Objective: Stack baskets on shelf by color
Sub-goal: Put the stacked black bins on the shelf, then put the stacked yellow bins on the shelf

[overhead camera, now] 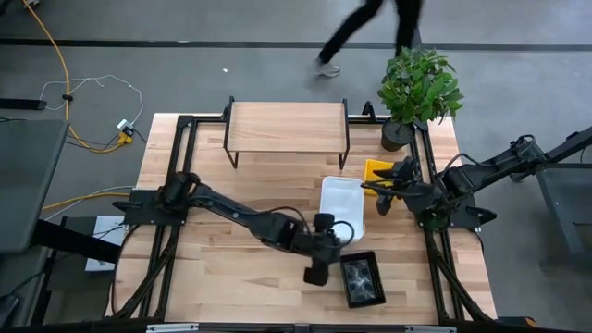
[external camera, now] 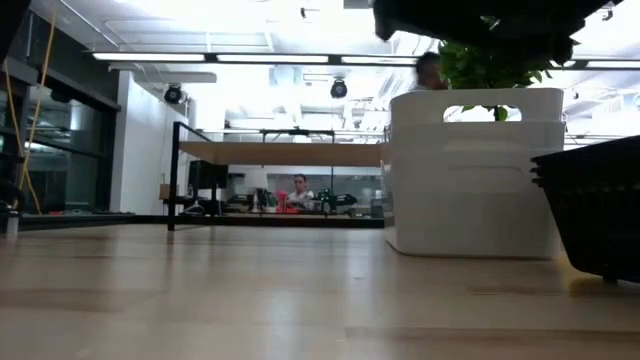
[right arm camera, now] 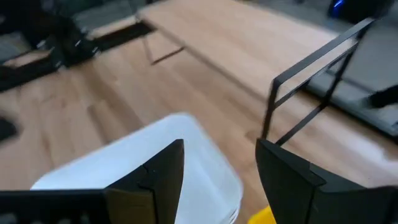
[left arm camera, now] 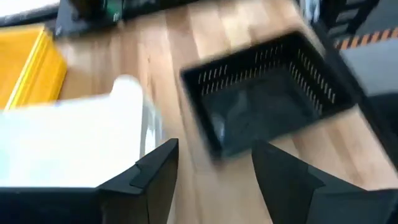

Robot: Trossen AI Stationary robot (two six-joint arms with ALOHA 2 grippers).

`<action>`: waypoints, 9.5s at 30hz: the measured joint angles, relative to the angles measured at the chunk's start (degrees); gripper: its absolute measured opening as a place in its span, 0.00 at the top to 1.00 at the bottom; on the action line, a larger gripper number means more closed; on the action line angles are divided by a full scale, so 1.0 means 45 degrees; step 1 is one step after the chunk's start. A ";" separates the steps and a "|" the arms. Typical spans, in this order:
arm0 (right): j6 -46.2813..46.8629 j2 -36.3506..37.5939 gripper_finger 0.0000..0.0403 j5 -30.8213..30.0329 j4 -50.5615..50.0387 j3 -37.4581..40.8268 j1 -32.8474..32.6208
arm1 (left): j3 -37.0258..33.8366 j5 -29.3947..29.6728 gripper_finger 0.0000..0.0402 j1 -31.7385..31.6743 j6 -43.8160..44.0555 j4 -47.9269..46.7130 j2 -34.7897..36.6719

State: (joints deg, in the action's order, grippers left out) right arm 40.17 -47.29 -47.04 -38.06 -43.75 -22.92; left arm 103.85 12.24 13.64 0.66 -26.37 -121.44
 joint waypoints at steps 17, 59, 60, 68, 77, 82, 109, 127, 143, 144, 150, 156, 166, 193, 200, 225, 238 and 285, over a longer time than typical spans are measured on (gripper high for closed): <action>0.2718 -0.0489 0.54 0.5810 -0.0214 0.0920 -0.1765 | -1.1476 0.2552 0.55 0.0755 0.0707 0.9877 0.7930; 1.4026 -0.9130 0.54 0.7222 -0.5889 -0.4667 -0.4609 | -1.3332 0.2762 0.55 0.0813 -0.0319 0.8836 1.1261; 1.4184 -0.9328 0.54 0.7332 -0.5884 -0.4667 -0.4609 | -1.3327 0.2762 0.55 0.0813 -0.0282 0.8766 1.1261; 1.4483 -1.0344 0.54 0.8789 -0.4993 -0.4667 -0.4666 | -1.3327 0.2762 0.55 0.0813 -0.0171 0.8569 1.1261; 1.5037 -1.1210 0.54 0.8662 -0.4054 -0.4667 -0.4838 | -1.3323 0.2762 0.55 0.0813 -0.0139 0.8392 1.1256; 1.4865 -1.1984 0.54 0.9616 -0.3735 -0.4667 -0.4838 | -1.3318 0.2757 0.55 0.0813 0.0049 0.7924 1.1256; 0.8688 -1.0797 0.99 0.6433 -0.5763 -1.0015 -0.4274 | -1.3313 0.8324 0.55 0.2970 0.1158 0.4431 1.3612; 0.0962 -1.0802 0.99 0.2635 -0.5193 -1.2662 0.5898 | -1.3313 0.9126 0.55 0.4351 0.1161 0.4469 1.3607; 0.2206 -1.0796 0.99 0.5909 -0.3473 -1.0459 1.0620 | -1.3313 0.9095 0.55 0.4578 0.1606 0.4465 1.3607; 0.2293 -1.0778 0.99 0.5890 -0.3220 -1.0271 1.0714 | -1.3313 0.9092 0.55 0.4578 0.1645 0.4465 1.3608; 0.2487 -1.0778 0.99 0.5787 -0.3068 -0.9827 1.1010 | -1.3313 0.9091 0.55 0.4578 0.1625 0.4440 1.3609; 0.2401 -1.0785 0.97 0.5847 -0.3451 -0.9806 1.1011 | -1.3315 0.9091 0.55 0.4578 0.1627 0.4438 1.3609; 0.2135 -1.0802 0.72 0.5565 -0.3454 -0.9796 1.1001 | -1.3318 0.9089 0.55 0.4578 0.1699 0.4435 1.3610; -0.1737 -1.0930 0.70 0.5454 -0.3999 -1.2098 0.9657 | -1.3318 0.9087 0.55 0.4578 0.1712 0.4387 1.3607; -0.1780 -1.1949 0.95 0.5369 -0.3814 -1.2088 1.0171 | -1.3318 0.9086 0.55 0.4573 0.1712 0.4389 1.3607; -0.0220 -1.2965 1.00 0.4616 -0.2731 -1.2074 1.1104 | -1.3323 0.9086 0.55 0.4578 0.1682 0.4391 1.3607; 0.0714 -1.3182 1.00 0.3136 -0.2785 -1.2069 1.1264 | -1.3323 0.9086 0.55 0.4576 0.1625 0.4386 1.3612; 0.2785 -0.5906 0.67 0.7255 -1.0223 -0.3653 0.3201 | -1.3323 0.9090 0.55 0.4558 0.1631 0.4392 1.3607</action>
State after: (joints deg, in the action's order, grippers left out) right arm 52.70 -73.86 -14.39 -84.06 -60.19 -8.51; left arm 43.90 53.14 34.15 7.99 -6.61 -60.20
